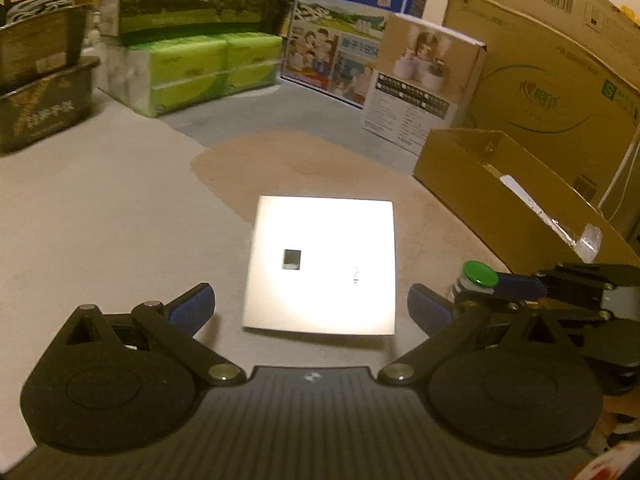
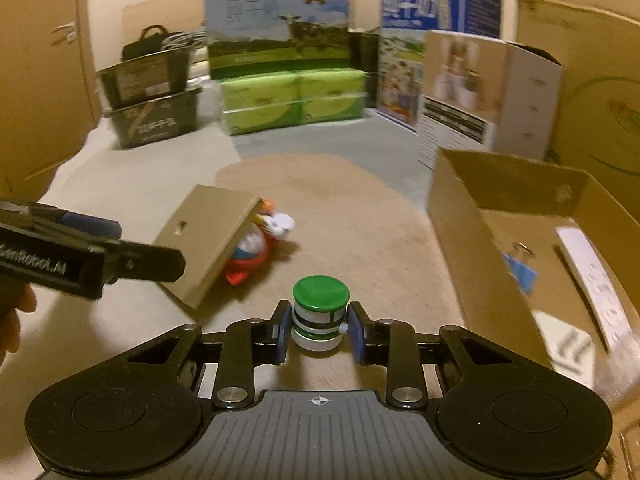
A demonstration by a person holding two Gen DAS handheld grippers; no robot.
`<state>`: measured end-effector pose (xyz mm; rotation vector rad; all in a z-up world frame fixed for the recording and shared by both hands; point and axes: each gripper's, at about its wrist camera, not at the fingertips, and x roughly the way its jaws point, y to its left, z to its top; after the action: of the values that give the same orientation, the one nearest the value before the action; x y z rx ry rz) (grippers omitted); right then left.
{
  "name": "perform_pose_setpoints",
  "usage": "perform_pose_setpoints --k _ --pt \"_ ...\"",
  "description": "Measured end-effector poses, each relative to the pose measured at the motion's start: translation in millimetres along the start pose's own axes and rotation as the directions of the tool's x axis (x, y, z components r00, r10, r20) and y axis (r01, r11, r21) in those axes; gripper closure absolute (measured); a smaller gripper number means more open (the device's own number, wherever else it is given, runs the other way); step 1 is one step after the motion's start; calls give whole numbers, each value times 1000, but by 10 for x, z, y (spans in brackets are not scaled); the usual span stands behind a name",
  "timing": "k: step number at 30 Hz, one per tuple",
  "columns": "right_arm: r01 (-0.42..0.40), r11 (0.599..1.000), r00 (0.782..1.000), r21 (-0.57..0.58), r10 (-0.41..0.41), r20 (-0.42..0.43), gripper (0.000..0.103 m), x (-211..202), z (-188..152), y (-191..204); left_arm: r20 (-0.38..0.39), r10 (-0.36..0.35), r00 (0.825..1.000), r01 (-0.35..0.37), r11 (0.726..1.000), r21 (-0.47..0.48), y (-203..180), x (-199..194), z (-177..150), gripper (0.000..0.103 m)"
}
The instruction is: Organize rigid objects
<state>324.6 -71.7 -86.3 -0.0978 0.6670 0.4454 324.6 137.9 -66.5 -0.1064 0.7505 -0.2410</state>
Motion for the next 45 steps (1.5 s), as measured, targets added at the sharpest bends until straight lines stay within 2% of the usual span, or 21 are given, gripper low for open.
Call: perform_pose_setpoints --k 8,9,11,13,18,25,31,45 --pt "3 1000 1000 16 -3 -6 73 -70 -90 -67 -20 -1 1000 1 999 35 -31 231 54 2" --pt "1 1000 1000 19 -1 -6 73 -65 -86 -71 -19 0 1000 1 999 38 -31 248 62 3" --pt "1 1000 1000 24 -1 -3 73 -58 -78 -73 -27 -3 1000 4 999 34 -25 281 84 13" --pt "2 1000 1000 26 -2 -3 73 -54 -78 -70 -32 -13 999 14 1000 27 -23 291 93 16" --pt "5 1000 1000 28 -5 -2 73 -57 -79 -71 -17 22 1000 -22 999 39 -72 210 68 16" --pt "11 1000 1000 23 -11 2 73 -152 -68 -31 -9 75 997 -75 997 24 -135 -129 -75 16" --pt "3 999 1000 50 -2 -8 73 -347 -100 41 -21 92 995 -92 996 10 -313 -472 -290 16" --pt "13 993 1000 115 -10 -26 73 -1233 -432 91 -56 170 984 -175 978 -116 -678 -1215 -892 16"
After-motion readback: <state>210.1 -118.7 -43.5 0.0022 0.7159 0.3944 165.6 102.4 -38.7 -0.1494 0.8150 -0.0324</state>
